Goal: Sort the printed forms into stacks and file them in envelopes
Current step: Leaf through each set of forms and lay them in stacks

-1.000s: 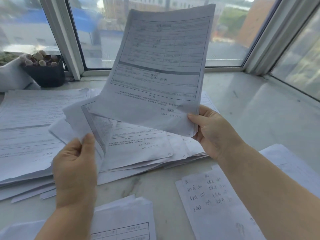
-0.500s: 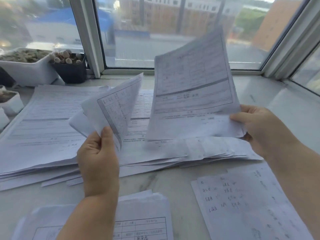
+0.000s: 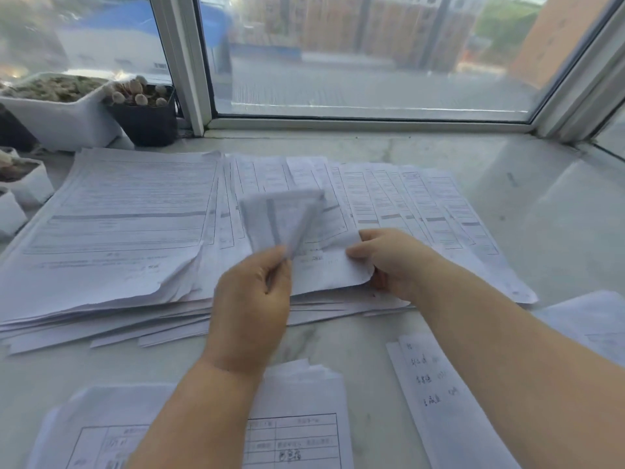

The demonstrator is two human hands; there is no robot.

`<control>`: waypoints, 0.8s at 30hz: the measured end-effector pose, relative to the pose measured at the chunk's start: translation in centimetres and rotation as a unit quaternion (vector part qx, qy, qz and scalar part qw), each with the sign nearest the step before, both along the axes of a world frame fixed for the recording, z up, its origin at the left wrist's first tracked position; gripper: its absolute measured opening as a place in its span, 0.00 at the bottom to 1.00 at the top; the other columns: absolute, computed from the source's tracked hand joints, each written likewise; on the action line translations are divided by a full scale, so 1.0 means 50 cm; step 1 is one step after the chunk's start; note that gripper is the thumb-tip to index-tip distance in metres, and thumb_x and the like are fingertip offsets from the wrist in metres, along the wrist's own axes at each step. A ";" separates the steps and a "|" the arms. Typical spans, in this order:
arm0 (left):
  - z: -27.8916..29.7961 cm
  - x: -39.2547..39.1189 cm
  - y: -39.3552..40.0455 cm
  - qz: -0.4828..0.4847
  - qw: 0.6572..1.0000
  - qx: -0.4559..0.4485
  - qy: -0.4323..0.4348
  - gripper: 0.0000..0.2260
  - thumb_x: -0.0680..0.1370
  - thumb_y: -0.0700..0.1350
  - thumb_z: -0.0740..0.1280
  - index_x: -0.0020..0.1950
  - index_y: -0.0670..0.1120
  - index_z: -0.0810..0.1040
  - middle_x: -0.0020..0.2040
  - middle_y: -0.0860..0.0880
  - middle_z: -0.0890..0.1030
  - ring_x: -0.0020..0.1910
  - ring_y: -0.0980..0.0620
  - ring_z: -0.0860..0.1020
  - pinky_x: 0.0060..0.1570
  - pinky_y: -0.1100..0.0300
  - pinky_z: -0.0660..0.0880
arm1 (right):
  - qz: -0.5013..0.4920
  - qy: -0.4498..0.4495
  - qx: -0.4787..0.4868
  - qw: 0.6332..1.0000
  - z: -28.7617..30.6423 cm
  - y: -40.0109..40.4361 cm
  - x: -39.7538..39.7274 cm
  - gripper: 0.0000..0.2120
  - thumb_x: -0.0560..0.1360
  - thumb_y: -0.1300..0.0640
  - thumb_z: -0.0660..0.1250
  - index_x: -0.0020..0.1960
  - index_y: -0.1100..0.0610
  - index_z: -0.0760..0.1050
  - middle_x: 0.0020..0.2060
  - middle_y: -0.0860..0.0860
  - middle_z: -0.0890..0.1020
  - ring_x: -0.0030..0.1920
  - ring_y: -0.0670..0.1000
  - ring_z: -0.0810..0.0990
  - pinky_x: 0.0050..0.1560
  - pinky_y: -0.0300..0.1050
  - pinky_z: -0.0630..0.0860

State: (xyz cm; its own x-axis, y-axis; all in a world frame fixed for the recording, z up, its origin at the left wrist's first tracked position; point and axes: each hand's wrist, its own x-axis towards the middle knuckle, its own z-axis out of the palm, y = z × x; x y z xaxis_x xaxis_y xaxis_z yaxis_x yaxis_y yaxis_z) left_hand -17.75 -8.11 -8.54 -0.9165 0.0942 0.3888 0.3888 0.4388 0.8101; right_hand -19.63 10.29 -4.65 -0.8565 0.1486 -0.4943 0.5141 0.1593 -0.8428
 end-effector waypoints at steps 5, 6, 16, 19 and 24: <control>-0.005 0.002 0.009 -0.081 0.988 -0.103 -0.079 0.20 0.71 0.32 0.64 0.56 0.51 0.82 0.50 0.61 0.76 0.57 0.55 0.72 0.53 0.75 0.62 | -0.027 -0.006 -0.010 1.000 0.006 0.025 0.009 0.07 0.78 0.66 0.63 0.52 0.60 0.78 0.40 0.56 0.83 0.33 0.50 0.81 0.33 0.42 0.82; -0.006 0.002 0.008 -0.080 0.988 -0.104 -0.086 0.19 0.71 0.33 0.65 0.55 0.52 0.82 0.49 0.64 0.74 0.57 0.55 0.71 0.52 0.79 0.60 | -0.023 -0.004 0.011 1.000 0.012 0.033 0.018 0.06 0.78 0.65 0.62 0.52 0.60 0.78 0.40 0.57 0.83 0.33 0.50 0.82 0.35 0.42 0.82; 0.016 0.004 0.034 -0.052 0.975 -0.167 -0.140 0.07 0.71 0.48 0.63 0.38 0.49 0.80 0.42 0.55 0.75 0.47 0.51 0.72 0.59 0.54 0.68 | -0.075 0.101 0.053 0.991 0.104 0.062 0.304 0.09 0.78 0.64 0.62 0.48 0.56 0.80 0.36 0.54 0.85 0.33 0.48 0.81 0.34 0.40 0.78; 0.058 0.000 0.048 -0.085 0.937 -0.284 -0.186 0.07 0.76 0.49 0.62 0.44 0.52 0.80 0.50 0.52 0.73 0.52 0.49 0.72 0.69 0.46 0.60 | -0.067 0.059 -0.002 0.996 0.089 0.007 0.397 0.08 0.79 0.65 0.62 0.48 0.58 0.79 0.35 0.54 0.84 0.32 0.49 0.81 0.33 0.41 0.78; 0.143 0.085 0.013 -0.175 0.943 -0.239 -0.149 0.13 0.75 0.39 0.66 0.39 0.57 0.80 0.77 0.47 0.58 0.76 0.49 0.54 0.75 0.49 0.47 | -0.038 -0.010 -0.030 0.999 0.045 -0.082 0.532 0.04 0.77 0.65 0.63 0.50 0.61 0.77 0.34 0.54 0.83 0.32 0.49 0.79 0.34 0.41 0.75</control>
State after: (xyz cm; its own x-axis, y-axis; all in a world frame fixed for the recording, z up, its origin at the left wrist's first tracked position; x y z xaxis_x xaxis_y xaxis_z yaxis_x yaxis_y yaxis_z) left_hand -13.52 -7.47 -1.41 -0.8584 0.5110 -0.0443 0.3647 0.6688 0.6478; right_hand 6.98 6.21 -2.42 -0.8340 0.1832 -0.5205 0.5390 0.0688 -0.8395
